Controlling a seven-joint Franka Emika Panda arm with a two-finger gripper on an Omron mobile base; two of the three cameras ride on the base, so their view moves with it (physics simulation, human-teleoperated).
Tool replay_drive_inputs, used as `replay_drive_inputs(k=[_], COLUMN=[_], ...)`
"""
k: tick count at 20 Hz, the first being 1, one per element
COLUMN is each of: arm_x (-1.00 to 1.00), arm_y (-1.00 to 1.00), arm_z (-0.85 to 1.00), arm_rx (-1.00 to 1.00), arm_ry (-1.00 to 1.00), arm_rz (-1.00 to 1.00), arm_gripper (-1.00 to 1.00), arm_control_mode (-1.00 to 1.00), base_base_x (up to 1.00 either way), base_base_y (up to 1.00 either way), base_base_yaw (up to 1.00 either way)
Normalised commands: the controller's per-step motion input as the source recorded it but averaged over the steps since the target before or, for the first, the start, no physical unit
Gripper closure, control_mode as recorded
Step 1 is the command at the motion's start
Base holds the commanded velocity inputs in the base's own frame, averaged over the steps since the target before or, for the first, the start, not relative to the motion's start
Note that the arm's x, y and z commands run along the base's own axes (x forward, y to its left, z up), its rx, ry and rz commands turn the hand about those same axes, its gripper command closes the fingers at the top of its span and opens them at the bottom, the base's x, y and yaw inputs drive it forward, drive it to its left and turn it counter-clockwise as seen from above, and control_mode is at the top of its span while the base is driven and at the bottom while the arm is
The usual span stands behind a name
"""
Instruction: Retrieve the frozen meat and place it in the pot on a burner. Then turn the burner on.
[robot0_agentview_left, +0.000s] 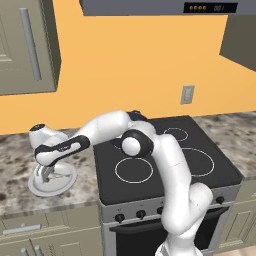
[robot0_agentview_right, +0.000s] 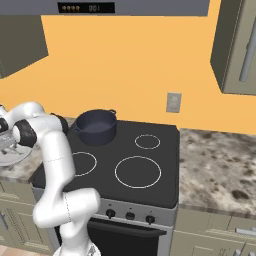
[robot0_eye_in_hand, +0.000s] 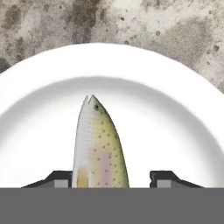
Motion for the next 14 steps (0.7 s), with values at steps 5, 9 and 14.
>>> replay_drive_inputs(k=[5, 9, 14], arm_x=[0.00, 0.00, -0.06], arm_y=[0.00, -0.24, -0.73], arm_z=[0.00, 0.09, 0.33], arm_rx=[0.00, 0.00, 0.00], arm_ry=[-0.02, 0.00, 0.00], arm_rz=[0.00, 0.00, 0.00], arm_gripper=[1.00, 1.00, 1.00], arm_control_mode=[-1.00, -1.00, -1.00], base_base_x=[0.00, 0.00, 0.00], base_base_y=[0.00, 0.00, 0.00], base_base_yaw=[0.00, 0.00, 0.00])
